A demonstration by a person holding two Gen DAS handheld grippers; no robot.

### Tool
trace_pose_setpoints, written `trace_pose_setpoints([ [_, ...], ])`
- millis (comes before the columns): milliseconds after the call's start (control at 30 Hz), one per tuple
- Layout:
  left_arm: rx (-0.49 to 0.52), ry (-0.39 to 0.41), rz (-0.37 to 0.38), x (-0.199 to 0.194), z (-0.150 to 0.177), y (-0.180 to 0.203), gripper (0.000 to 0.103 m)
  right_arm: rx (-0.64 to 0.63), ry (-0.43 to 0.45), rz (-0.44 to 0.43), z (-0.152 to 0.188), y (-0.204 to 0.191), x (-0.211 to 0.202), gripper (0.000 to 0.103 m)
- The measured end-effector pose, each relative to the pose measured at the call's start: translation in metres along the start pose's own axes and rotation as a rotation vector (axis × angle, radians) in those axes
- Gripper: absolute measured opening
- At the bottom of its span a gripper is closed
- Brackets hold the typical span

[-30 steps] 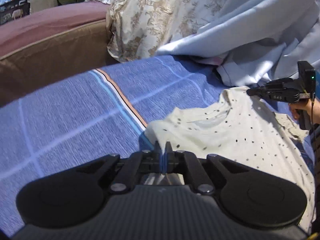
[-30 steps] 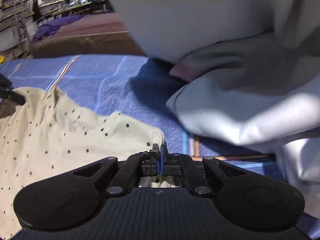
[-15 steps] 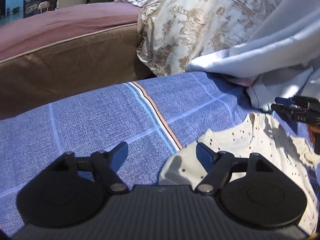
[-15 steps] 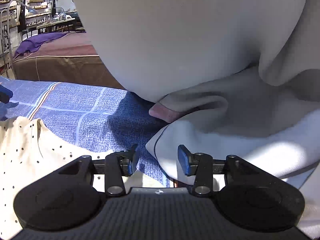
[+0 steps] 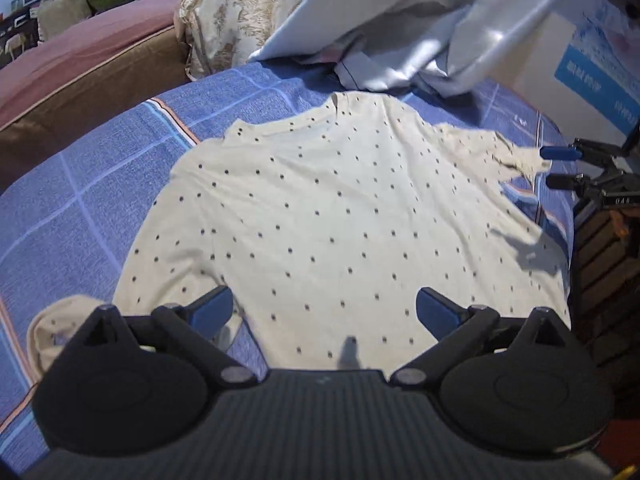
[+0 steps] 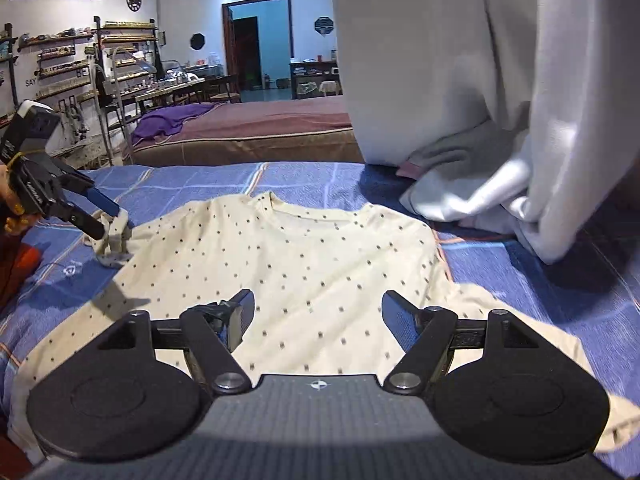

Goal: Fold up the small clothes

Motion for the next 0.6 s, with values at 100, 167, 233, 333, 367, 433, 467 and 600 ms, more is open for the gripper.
trace_pose_setpoints([
  [100,0.08,-0.049,-0.05,-0.016,0.031,0.021,0.1,0.129,-0.062,0.106,0.037,0.03,-0.017,0.103],
  [167,0.113,-0.048,-0.061,-0.021,0.043,0.036,0.1,0.221,-0.054,0.209,0.057,0.062,-0.032,0.101],
  [233,0.155,-0.065,-0.093,-0.019,0.053,0.053,0.1,0.326,-0.05,0.336,0.077,0.099,-0.047,0.091],
  [333,0.178,-0.094,-0.123,-0.002,0.057,0.079,0.1,0.404,-0.07,0.532,0.097,0.15,-0.06,0.086],
  [367,0.17,-0.104,-0.126,0.005,0.057,0.085,0.1,0.381,-0.072,0.548,0.101,0.159,-0.061,0.082],
  [433,0.134,-0.116,-0.115,0.022,0.055,0.102,0.1,0.302,-0.083,0.54,0.098,0.164,-0.053,0.073],
  [467,0.117,-0.115,-0.107,0.029,0.053,0.109,0.1,0.251,-0.091,0.524,0.095,0.162,-0.048,0.073],
  [600,0.103,-0.079,-0.097,0.053,0.037,0.139,0.1,0.059,-0.121,0.404,0.08,0.138,-0.016,0.066],
])
Point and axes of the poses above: each gripper's, at about its wrist camera, not at the fingertips, and x roughly the way its jaws point, y to its right, z to its underside, the point moved 9 cm from there along x, roughly the way its jaws point, and after that the axes turned 1 degree about -x, right-handed, at the moved point
